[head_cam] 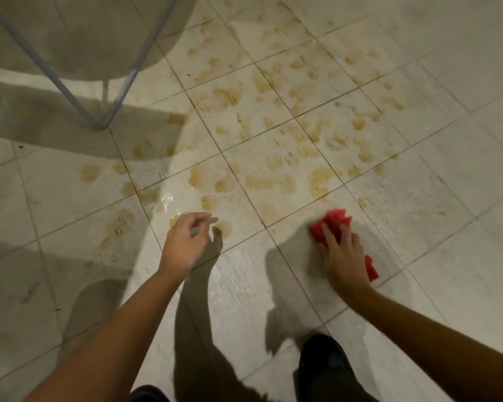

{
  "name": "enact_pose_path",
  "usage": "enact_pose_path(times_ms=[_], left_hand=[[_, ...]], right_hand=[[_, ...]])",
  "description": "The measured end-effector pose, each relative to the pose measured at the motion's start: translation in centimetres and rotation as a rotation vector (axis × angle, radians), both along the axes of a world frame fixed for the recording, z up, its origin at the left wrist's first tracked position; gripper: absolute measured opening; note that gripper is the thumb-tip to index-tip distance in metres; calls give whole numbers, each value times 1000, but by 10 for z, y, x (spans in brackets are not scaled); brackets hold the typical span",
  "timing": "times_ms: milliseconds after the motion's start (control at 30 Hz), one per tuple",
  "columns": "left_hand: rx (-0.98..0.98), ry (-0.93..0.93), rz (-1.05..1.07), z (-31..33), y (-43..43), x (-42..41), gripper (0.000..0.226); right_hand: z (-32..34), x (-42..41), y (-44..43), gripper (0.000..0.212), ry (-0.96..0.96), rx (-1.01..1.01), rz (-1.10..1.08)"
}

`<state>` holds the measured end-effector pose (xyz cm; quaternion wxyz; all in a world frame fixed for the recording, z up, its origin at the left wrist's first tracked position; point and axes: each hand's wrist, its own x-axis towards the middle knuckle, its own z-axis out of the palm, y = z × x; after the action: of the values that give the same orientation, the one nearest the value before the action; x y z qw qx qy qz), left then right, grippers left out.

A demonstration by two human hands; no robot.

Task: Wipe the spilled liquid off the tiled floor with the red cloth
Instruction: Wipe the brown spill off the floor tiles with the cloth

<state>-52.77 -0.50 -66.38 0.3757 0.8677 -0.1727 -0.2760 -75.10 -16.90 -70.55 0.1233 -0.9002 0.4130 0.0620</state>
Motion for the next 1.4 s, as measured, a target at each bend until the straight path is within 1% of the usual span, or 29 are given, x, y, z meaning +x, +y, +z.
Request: enact_pose_path(times_ms=[33, 100, 133, 167, 233, 300, 333, 367, 433, 467, 500, 567, 600, 667, 700, 767, 800, 867, 933, 1000, 1033, 1100, 1167, 1200, 1267, 1333, 1400], left_hand=[[1, 5, -3, -2, -1, -1, 23], [7, 11, -23, -5, -5, -4, 22], [7, 10, -37, -6, -8, -6, 22], [6, 7, -52, -6, -11, -8, 22], [0, 4, -71, -5, -17, -11, 22], [-6, 13, -81, -3, -23, -12, 22], [-8, 16, -84, -2, -25, -12, 22], [-8, 17, -84, -1, -27, -11, 23], [-9, 13, -89, -2, -30, -10, 23], [-11, 11, -94, -2, -31, -10, 23], [-13, 12, -101, -2, -32, -10, 23], [-15, 17, -110, -3, -33, -10, 23], [-15, 19, -112, -3, -33, -11, 24], [-11, 23, -116, -3, -35, -14, 23], [-9, 24, -118, -3, -36, -15, 23], [-8, 29, -126, -1, -39, -17, 22], [-8, 32, -129, -1, -41, -18, 22], [-9, 37, -128, 1, -44, -18, 23], [-13, 38, -124, 1, -45, -18, 24], [-19, 39, -113, 2, -46, -18, 23], [-25, 43, -105, 1, -47, -17, 23], [-41, 51, -89, 1, -48, -17, 23], [-46, 52, -75, 1, -50, -18, 24], [-48, 53, -67, 1, -51, -18, 25], [-49, 59, -54, 1, -53, -18, 28], [-43, 67, -49, 3, -56, -18, 30], [-33, 67, -63, 5, -58, -17, 31]], right_hand=[[0, -2, 14, 54, 9, -7, 57], [-3, 6, 42, 56, 64, 19, 289], [-4, 13, 50, 60, 59, 27, 398], [-6, 22, 52, 63, 10, 16, 481], [-4, 36, 43, 61, -79, 12, 525], [2, 42, 21, 57, -80, -41, 443], [1, 38, 7, 60, -52, -51, 359], [1, 32, -7, 63, 13, -27, 257], [0, 10, -23, 60, 81, 39, 43], [-3, -1, -24, 59, 101, 27, -18], [-6, -11, -21, 63, 125, 19, -42], [-12, -19, -3, 75, 197, 18, -19], [-13, -16, 9, 76, 208, 0, -1], [-9, 0, 28, 71, 132, -43, 48], [-6, 11, 32, 67, 83, -75, 148], [-4, 25, 27, 62, 54, -112, 450], [-6, 29, 17, 63, 37, -113, 486], [-13, 25, -10, 66, 7, -87, 325], [-16, 9, -30, 56, -26, -103, 130], [-17, -12, -34, 62, -21, -22, -42], [-19, -21, -28, 61, -28, 12, -96], [-23, -30, -5, 58, -18, 89, -130], [-26, -24, 14, 71, -30, 101, -118], [-27, -17, 14, 75, -66, 90, -140], [-26, 0, 2, 74, -78, 66, -173], [-19, 20, -9, 70, -99, 49, -159], [-19, 40, -10, 63, -118, 30, -64]])
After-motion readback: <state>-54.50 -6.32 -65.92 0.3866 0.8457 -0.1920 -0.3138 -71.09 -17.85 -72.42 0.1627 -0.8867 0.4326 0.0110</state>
